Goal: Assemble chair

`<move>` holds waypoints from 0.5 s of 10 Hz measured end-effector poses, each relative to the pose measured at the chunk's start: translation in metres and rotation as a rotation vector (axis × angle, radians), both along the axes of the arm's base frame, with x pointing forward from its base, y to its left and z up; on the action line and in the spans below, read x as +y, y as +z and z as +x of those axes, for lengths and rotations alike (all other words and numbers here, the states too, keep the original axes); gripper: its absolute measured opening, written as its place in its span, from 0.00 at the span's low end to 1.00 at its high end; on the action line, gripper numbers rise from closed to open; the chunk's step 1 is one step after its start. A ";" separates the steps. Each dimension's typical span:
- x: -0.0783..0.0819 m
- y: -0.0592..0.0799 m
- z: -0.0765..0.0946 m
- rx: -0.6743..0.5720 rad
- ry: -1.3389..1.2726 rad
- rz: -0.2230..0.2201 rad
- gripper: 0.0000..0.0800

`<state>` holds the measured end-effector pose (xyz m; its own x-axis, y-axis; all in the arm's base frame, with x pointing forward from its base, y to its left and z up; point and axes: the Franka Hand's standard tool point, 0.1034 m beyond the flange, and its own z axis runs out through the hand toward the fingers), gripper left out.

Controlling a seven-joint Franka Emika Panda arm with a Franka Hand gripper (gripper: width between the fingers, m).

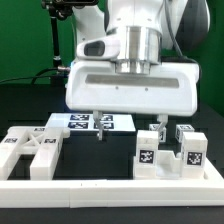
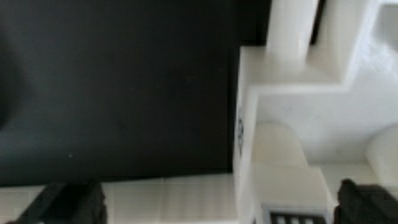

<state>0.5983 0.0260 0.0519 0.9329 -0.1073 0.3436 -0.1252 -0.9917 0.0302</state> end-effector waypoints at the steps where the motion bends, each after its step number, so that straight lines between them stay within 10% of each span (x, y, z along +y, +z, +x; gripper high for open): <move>1: 0.002 -0.012 -0.001 -0.003 0.002 -0.009 0.81; 5: 0.009 -0.039 -0.004 -0.003 0.018 -0.027 0.81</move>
Offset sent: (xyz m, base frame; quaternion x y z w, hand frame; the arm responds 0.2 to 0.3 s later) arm 0.0073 0.0117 -0.0155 0.0075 0.0251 0.0197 0.9995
